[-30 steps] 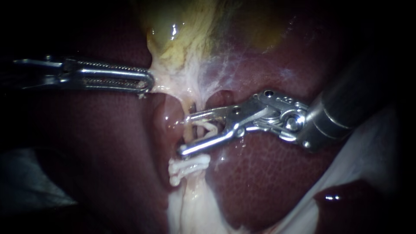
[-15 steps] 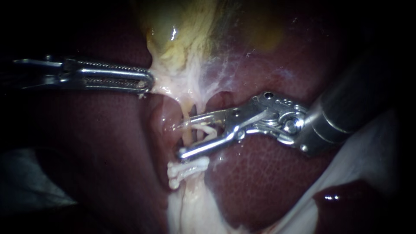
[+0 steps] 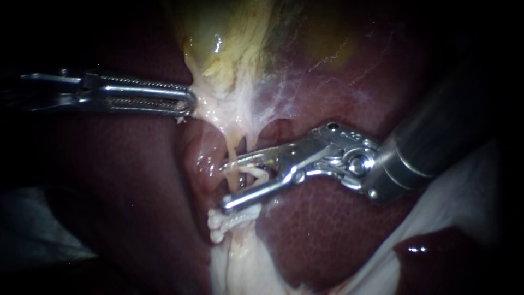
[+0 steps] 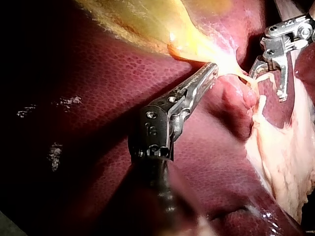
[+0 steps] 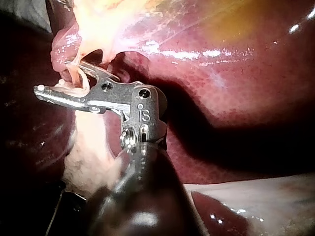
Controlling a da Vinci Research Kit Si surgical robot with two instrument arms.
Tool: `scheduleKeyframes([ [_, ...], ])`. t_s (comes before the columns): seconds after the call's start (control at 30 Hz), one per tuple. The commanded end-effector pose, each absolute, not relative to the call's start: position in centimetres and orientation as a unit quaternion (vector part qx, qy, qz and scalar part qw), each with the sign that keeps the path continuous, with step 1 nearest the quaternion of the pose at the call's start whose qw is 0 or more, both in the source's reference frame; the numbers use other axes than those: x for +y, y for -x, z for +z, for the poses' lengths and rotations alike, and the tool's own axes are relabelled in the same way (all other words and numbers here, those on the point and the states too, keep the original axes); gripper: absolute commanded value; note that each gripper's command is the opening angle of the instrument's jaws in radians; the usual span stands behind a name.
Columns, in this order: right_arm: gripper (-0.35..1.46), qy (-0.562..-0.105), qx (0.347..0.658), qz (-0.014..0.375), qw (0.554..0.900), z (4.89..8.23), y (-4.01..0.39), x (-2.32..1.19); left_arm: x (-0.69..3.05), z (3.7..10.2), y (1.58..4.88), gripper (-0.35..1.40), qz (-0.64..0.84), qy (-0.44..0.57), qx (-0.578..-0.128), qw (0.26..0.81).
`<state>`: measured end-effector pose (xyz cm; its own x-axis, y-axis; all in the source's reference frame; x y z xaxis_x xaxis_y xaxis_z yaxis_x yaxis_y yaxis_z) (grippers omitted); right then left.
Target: Clipping third clip left tube
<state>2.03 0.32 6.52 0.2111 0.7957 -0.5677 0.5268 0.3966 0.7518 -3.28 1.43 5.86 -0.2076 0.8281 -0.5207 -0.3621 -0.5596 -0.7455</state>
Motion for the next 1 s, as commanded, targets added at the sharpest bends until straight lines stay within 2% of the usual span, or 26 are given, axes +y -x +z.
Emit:
scheduleKeyframes([
  [0.03, 0.45, -0.536, 0.617, 0.118, 0.564, 6.5, -2.03, 0.32, 1.43, 5.86, 3.28, -0.35, 0.739, 0.484, -0.241, 0.403],
  [0.37, 0.45, -0.538, 0.616, 0.119, 0.564, 6.54, -2.09, 0.31, 1.43, 5.86, 3.28, -0.35, 0.739, 0.484, -0.241, 0.403],
  [0.8, 0.42, -0.532, 0.627, 0.093, 0.561, 6.54, -2.08, 0.29, 1.43, 5.86, 3.28, -0.35, 0.739, 0.484, -0.241, 0.403],
  [1.0, 0.38, -0.499, 0.626, 0.084, 0.593, 6.57, -2.13, 0.31, 1.42, 5.86, 3.28, -0.35, 0.739, 0.484, -0.241, 0.403],
])
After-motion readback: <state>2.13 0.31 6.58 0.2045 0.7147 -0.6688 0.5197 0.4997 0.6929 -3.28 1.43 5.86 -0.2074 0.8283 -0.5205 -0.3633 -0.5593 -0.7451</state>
